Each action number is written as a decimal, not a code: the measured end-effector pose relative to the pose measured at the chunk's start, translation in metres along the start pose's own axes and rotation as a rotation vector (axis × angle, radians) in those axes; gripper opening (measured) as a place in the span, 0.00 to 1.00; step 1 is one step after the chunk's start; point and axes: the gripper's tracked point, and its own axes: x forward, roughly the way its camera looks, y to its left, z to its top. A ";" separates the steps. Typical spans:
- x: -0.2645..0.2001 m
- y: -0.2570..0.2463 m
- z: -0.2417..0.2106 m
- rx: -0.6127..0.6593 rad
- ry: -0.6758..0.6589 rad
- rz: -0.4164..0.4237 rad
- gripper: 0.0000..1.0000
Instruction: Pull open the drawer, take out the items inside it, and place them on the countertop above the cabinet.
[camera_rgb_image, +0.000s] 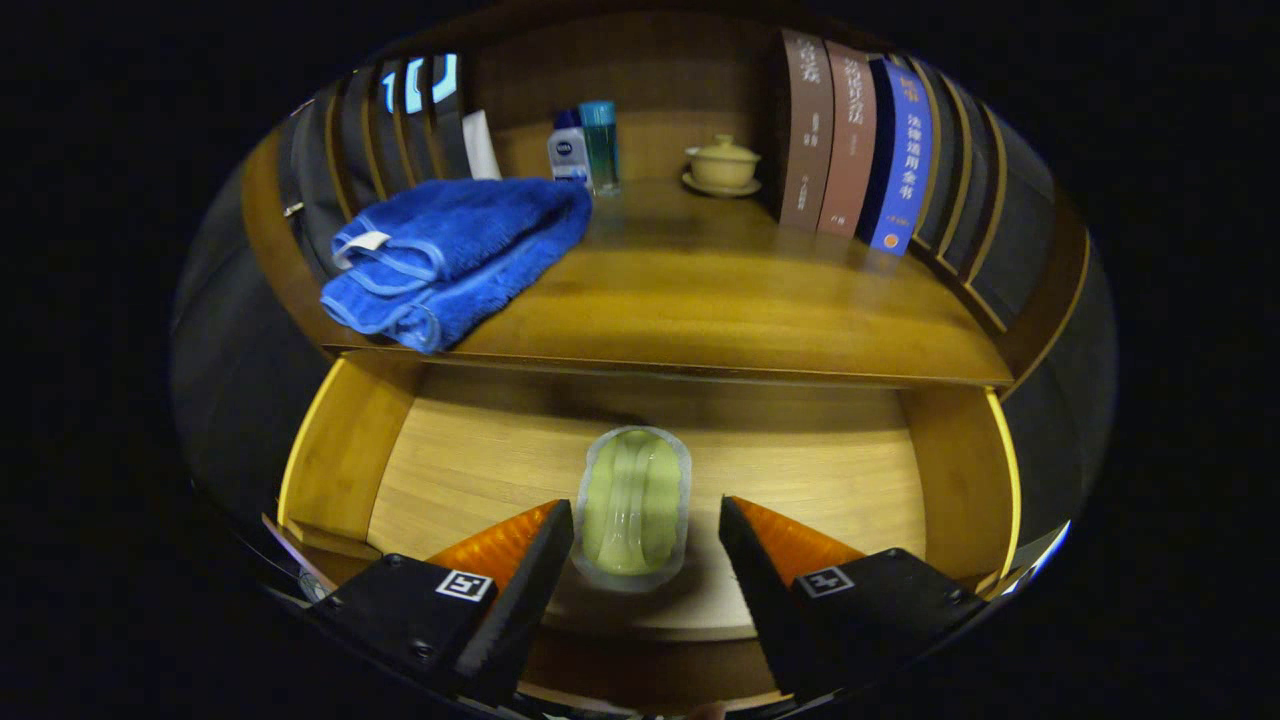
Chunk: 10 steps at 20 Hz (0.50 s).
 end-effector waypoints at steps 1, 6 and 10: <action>0.007 0.000 -0.003 0.008 0.031 -0.004 0.82; 0.030 0.001 -0.009 0.032 0.084 -0.020 0.42; 0.026 0.004 -0.009 0.039 0.094 -0.003 0.19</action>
